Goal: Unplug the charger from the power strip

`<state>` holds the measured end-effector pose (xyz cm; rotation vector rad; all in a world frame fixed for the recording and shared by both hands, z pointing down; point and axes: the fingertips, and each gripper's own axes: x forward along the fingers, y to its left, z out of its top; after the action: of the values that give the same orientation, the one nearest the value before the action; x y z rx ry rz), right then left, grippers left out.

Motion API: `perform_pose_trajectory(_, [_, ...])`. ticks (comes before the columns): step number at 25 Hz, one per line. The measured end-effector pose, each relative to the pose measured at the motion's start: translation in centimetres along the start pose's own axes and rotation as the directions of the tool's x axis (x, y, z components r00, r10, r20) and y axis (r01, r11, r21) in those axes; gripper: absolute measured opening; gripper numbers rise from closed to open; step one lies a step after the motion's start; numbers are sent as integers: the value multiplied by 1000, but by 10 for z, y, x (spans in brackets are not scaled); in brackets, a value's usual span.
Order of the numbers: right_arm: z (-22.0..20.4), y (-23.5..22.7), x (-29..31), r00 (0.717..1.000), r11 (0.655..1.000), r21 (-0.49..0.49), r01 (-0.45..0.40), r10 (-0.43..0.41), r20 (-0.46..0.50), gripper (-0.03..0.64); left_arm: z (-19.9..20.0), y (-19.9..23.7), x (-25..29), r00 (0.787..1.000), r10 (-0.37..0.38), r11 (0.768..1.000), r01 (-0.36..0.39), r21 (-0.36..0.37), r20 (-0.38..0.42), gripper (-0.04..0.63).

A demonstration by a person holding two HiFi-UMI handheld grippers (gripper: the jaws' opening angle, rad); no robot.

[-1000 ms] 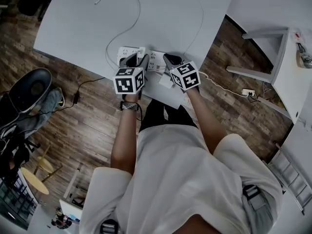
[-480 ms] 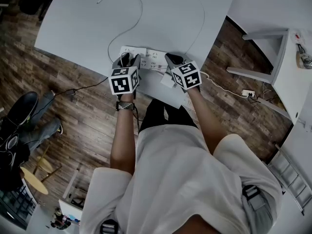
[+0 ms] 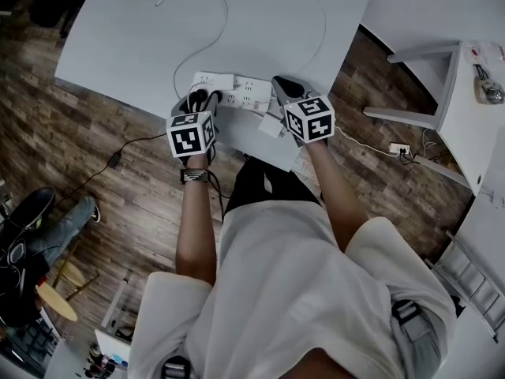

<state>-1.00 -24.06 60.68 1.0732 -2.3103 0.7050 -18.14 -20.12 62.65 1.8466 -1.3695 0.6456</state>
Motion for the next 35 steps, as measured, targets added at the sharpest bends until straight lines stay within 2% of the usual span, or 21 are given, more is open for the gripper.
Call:
perform_pose_trajectory(5, [29,12,-23,997,1000,-25,12,-10,81,2,-1,25,-26,993,111,994,-111,-5,47,219])
perform_pose_trajectory(9, [47,27,-39,991,999,-46,5,2,135,2,15,34,-53,975,181,981,-189,49,130,219])
perform_pose_trajectory(14, [73,44,-71,978,995,-99,2,18,209,2,41,9,-82,962,150,976,-181,121,226,216])
perform_pose_trajectory(20, [97,58,-124,955,984,-178,22,32,295,2,61,-40,-118,944,99,964,-169,204,315,70])
perform_pose_trajectory(24, [103,68,-161,940,976,-215,28,48,339,2,59,-68,-147,926,95,951,-193,242,364,5])
perform_pose_trajectory(30, [98,84,-215,914,967,-253,17,87,396,2,49,-111,-189,898,76,939,-210,271,433,5])
perform_pose_trajectory(35, [87,102,-271,894,956,-293,21,113,434,2,39,-157,-237,857,47,922,-235,308,513,5])
